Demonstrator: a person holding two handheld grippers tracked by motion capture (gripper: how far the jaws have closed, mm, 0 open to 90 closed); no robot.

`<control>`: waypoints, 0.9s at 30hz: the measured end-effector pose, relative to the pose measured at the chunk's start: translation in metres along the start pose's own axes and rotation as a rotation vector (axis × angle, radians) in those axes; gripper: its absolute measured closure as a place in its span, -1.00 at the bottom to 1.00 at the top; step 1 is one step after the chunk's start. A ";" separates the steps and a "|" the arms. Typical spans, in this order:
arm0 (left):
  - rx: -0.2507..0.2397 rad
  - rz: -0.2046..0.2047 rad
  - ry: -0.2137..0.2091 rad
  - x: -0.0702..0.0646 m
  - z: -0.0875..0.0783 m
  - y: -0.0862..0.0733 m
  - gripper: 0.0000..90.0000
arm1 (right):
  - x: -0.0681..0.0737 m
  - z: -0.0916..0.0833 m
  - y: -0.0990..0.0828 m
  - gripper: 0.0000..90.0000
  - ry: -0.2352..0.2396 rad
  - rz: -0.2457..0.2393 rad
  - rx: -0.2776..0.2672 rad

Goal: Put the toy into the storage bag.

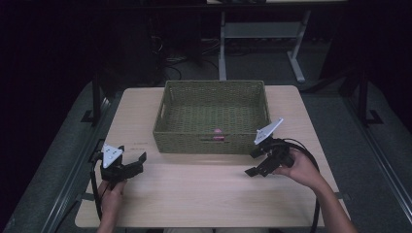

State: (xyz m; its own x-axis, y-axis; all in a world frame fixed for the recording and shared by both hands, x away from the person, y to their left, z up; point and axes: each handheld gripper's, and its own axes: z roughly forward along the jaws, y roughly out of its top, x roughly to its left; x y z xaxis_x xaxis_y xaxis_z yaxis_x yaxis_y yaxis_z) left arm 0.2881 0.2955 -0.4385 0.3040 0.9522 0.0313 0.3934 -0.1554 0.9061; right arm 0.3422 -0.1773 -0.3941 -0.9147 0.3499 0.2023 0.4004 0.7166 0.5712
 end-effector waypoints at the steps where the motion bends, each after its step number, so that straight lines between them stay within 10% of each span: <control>1: 0.001 0.000 0.000 0.000 0.000 0.000 -0.70 | 0.000 0.001 -0.003 -0.50 -0.001 0.004 0.001; 27: 0.007 0.018 -0.005 -0.005 0.001 0.000 -0.70 | 0.020 0.002 -0.049 -0.50 -0.036 0.037 -0.004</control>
State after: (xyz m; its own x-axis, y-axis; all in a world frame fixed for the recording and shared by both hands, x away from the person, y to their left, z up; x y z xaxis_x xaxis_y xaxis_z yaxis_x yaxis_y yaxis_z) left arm 0.2879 0.2902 -0.4390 0.3156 0.9478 0.0451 0.3941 -0.1742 0.9024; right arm 0.3040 -0.2040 -0.4194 -0.8965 0.3977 0.1951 0.4340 0.7001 0.5670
